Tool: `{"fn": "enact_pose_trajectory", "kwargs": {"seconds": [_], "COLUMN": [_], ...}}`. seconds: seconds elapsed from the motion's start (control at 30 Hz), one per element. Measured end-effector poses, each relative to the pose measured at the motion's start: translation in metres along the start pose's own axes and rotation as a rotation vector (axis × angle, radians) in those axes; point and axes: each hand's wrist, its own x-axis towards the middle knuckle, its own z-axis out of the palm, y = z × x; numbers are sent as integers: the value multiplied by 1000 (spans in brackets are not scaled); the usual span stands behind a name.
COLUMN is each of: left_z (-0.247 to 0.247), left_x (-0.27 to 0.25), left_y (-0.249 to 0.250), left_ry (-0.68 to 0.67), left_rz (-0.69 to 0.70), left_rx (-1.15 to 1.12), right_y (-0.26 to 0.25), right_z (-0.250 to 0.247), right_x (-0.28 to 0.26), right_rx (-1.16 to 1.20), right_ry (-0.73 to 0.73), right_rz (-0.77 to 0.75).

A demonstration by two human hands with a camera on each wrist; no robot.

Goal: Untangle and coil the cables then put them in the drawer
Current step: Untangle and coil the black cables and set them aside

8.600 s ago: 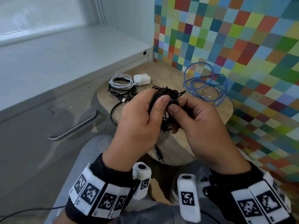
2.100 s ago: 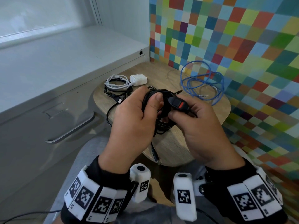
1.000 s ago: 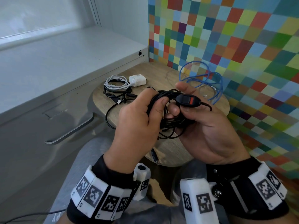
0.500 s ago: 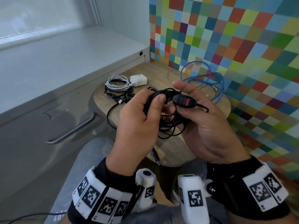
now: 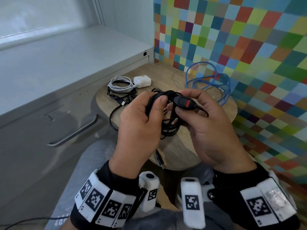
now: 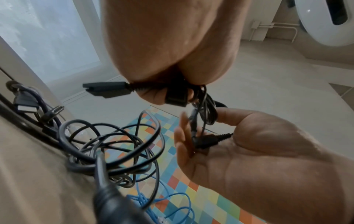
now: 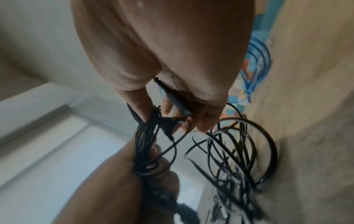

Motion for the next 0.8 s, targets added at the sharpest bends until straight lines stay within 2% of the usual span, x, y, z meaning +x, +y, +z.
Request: {"fn": "enact_pose_trajectory", "kwargs": {"seconds": [0.13, 0.27, 0.33, 0.67, 0.8], "left_z": [-4, -7, -8, -10, -11], "left_x": [4, 6, 6, 4, 3], "left_y": [-7, -14, -15, -13, -11], "left_ry": [15, 25, 28, 30, 36], "left_rz": [-11, -30, -28, 65, 112], "left_rx": [52, 103, 119, 123, 153], "right_y": [4, 4, 2, 0, -2], "right_z": [-7, -11, -9, -4, 0], "right_x": [-1, -3, -5, -7, -8], "right_rx": [-542, -731, -797, -1104, -1067], "right_ry": [112, 15, -43, -142, -175], "right_rz": [-259, -562, -649, -603, -501]}}
